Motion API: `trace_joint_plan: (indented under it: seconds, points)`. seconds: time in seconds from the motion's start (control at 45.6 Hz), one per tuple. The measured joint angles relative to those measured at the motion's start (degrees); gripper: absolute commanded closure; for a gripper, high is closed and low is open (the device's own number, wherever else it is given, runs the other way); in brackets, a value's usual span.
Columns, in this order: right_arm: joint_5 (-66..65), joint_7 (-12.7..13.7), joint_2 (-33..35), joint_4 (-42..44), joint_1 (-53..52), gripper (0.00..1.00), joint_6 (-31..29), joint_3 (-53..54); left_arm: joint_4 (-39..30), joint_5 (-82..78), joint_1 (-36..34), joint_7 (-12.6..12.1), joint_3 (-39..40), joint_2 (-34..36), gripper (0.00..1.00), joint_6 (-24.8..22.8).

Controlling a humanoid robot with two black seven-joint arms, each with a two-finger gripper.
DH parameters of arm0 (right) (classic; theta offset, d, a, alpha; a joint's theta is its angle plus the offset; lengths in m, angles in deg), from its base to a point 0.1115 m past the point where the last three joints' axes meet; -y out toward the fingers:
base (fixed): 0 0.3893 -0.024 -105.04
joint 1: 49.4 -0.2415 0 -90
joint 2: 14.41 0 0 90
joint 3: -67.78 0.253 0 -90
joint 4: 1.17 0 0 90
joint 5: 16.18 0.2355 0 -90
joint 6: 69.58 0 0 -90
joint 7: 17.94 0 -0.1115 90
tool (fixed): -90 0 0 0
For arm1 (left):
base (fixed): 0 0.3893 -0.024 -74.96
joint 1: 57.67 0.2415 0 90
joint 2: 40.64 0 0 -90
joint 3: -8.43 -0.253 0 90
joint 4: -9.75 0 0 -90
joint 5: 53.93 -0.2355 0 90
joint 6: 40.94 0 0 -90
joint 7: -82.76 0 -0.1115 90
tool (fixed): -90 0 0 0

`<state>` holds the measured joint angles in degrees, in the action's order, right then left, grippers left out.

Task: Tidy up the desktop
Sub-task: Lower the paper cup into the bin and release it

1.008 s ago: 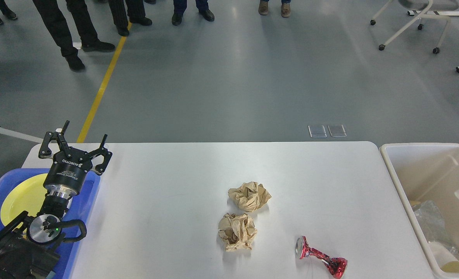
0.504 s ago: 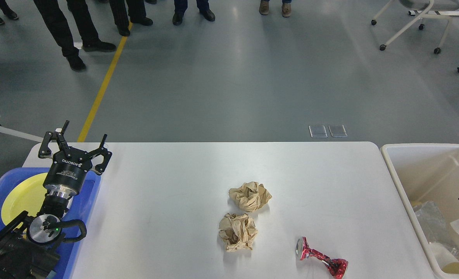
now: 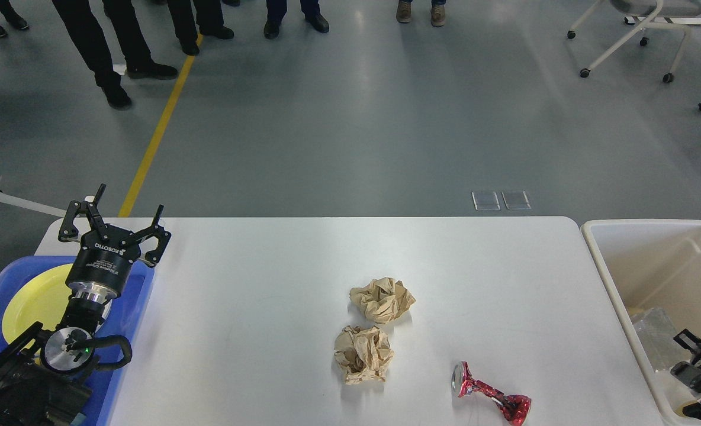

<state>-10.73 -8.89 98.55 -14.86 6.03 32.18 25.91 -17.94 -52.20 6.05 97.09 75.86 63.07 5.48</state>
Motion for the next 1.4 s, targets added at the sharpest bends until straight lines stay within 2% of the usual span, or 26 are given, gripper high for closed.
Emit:
trace_joint_plan:
  seconds: [0.263,0.373,0.416,0.46,0.548,0.57,1.403]
  points:
    - [0.0,0.0,-0.3,0.0,0.2,0.74,0.0,0.1,0.0,0.0,0.0,0.0,0.0,0.0,0.04,0.0]
    - [0.0,0.0,-0.5,-0.1,0.3,0.66,0.0,0.1,0.0,0.0,0.0,0.0,0.0,0.0,0.04,0.0]
    - [0.0,0.0,-0.6,-0.1,0.4,0.58,0.0,0.1,0.0,0.0,0.0,0.0,0.0,0.0,0.04,0.0]
    - [0.0,0.0,-0.7,-0.1,0.4,0.45,0.0,0.1,0.0,0.0,0.0,0.0,0.0,0.0,0.04,0.0]
    - [0.0,0.0,-0.7,-0.1,0.5,0.04,0.0,0.0,0.0,0.0,0.0,0.0,0.0,0.0,0.04,0.0]
    - [0.0,0.0,-0.7,-0.1,0.5,0.0,0.0,0.0,0.0,0.0,0.0,0.0,0.0,0.0,0.04,0.0]
    - [-0.9,0.0,-0.2,-1.3,-1.1,0.0,-0.7,-0.1,0.0,0.0,0.0,0.0,0.0,0.0,0.04,0.0]
